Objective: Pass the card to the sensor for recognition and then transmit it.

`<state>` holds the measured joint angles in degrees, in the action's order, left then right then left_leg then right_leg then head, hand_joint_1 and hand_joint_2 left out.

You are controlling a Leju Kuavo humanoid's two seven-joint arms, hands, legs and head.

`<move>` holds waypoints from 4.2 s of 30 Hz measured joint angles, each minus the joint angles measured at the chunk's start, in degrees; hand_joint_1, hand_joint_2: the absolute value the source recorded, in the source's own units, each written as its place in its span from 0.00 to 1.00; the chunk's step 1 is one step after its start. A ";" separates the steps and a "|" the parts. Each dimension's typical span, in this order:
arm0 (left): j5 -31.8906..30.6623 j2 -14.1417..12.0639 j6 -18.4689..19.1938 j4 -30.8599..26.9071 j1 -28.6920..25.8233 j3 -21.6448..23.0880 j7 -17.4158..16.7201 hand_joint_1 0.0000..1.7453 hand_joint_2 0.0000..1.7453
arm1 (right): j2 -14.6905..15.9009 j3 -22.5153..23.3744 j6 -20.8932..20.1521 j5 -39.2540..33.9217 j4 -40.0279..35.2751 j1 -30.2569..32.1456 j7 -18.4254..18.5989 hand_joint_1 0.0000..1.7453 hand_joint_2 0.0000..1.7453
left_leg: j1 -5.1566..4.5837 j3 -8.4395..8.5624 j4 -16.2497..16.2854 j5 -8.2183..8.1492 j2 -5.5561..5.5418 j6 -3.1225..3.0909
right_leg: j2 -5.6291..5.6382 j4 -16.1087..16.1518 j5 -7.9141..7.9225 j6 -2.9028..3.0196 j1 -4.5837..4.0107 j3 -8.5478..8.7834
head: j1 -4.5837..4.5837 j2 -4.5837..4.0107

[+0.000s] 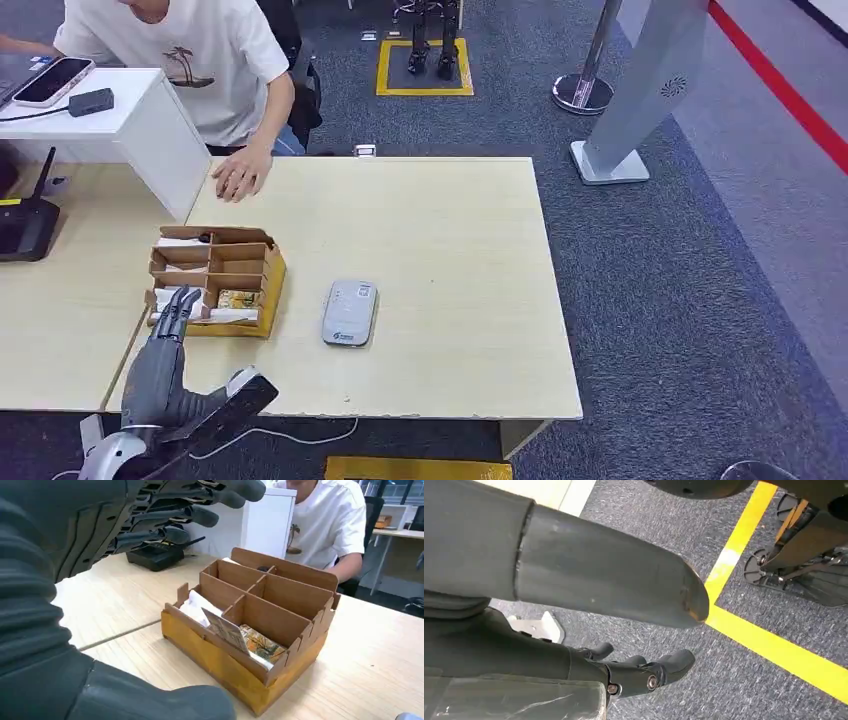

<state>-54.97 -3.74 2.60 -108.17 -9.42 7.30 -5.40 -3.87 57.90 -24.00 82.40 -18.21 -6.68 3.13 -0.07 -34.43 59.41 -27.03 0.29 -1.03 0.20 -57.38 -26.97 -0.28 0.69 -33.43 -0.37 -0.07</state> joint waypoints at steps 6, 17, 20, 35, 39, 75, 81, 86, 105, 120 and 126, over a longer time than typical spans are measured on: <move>-7.94 -1.04 4.04 0.43 -0.19 -2.07 -2.73 0.00 1.00 | 0.00 -0.02 0.00 1.90 0.00 0.05 0.26 0.00 0.00 | 0.01 0.00 0.00 0.00 0.02 0.00 | 0.01 0.00 0.00 0.00 -0.01 -0.03 | 0.00 0.00; -12.59 -5.88 12.20 11.37 13.66 -4.48 -1.84 0.00 1.00 | -0.17 -1.22 0.00 4.57 0.00 -1.72 1.22 0.00 0.00 | 0.02 0.01 0.00 0.16 -0.02 0.04 | -0.05 -0.02 0.15 0.11 -0.02 0.01 | 0.00 0.00; -11.49 -8.59 14.82 13.66 16.53 -4.46 -1.81 0.00 1.00 | -0.20 -1.53 0.00 5.07 0.00 -1.81 1.99 0.00 0.00 | 0.02 0.02 0.00 0.16 0.03 0.04 | 0.01 -0.03 0.15 0.11 -0.01 0.01 | 0.00 0.00; -0.46 -26.12 23.82 15.19 17.05 -3.56 -0.70 0.00 1.00 | -0.31 -2.54 0.00 6.27 -0.09 -2.22 2.97 0.00 0.00 | 0.14 0.00 -0.02 0.14 0.10 0.17 | 0.10 -0.04 0.11 0.19 -0.14 -0.08 | -0.04 0.00; 1.68 -27.58 24.22 16.43 19.28 -2.27 -0.61 0.00 1.00 | -0.31 -3.04 0.00 6.36 -0.09 -2.44 2.97 0.00 0.00 | 0.14 0.00 -0.01 0.16 0.09 0.18 | 0.10 -0.04 0.16 0.24 -0.14 -0.07 | -0.02 0.00; 6.29 -28.85 23.78 23.36 28.67 5.07 -0.92 0.00 1.00 | -0.31 -4.26 -0.02 7.17 -0.07 -2.97 3.15 0.00 0.00 | 0.13 0.00 0.00 0.16 0.07 0.18 | 0.07 -0.03 0.17 0.23 -0.14 -0.08 | 0.00 0.00; 6.56 -25.83 19.25 24.87 29.56 6.84 -2.17 0.00 1.00 | -0.46 -4.33 0.00 6.40 -0.07 -3.07 3.52 0.00 0.00 | 0.12 0.01 0.01 0.15 0.09 0.18 | 0.10 -0.03 0.18 0.23 -0.13 -0.07 | 0.00 0.00; 6.04 -22.40 17.64 24.33 28.04 8.09 -3.23 0.00 1.00 | -0.74 -4.33 0.00 6.08 -0.07 -3.11 3.02 0.00 0.00 | 0.13 -0.03 0.01 0.15 0.07 0.18 | 0.07 -0.02 0.17 0.23 -0.14 -0.09 | 0.00 0.00; 5.62 -16.83 16.46 24.35 29.20 9.95 -3.58 0.00 1.00 | -1.01 -4.31 0.00 5.90 -0.09 -3.38 3.52 0.00 0.00 | 0.13 -0.01 0.00 0.15 0.08 0.18 | 0.10 -0.02 0.17 0.23 -0.14 -0.10 | 0.00 0.00; 5.58 -16.83 16.63 24.35 31.06 9.97 -3.58 0.00 1.00 | -1.01 -4.31 0.00 5.92 -0.09 -3.65 3.52 0.00 0.00 | 0.13 -0.01 0.01 0.16 0.07 0.18 | 0.10 -0.02 0.18 0.23 -0.14 -0.09 | 0.00 0.00; 5.60 -16.85 17.16 24.52 31.96 10.05 -3.58 0.00 1.00 | -1.01 -4.31 0.00 5.90 -0.09 -3.66 3.52 0.00 0.00 | 0.13 -0.01 0.01 0.16 0.07 0.18 | 0.10 -0.02 0.18 0.23 -0.14 -0.09 | 0.00 0.00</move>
<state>-49.37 -20.59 19.76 -83.65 22.54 17.35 -8.98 -4.87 53.59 -24.00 88.30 -18.29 -10.34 6.64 0.06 -34.44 59.41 -26.88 0.36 -0.85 0.30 -57.40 -26.80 -0.05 0.55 -33.52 -0.37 -0.07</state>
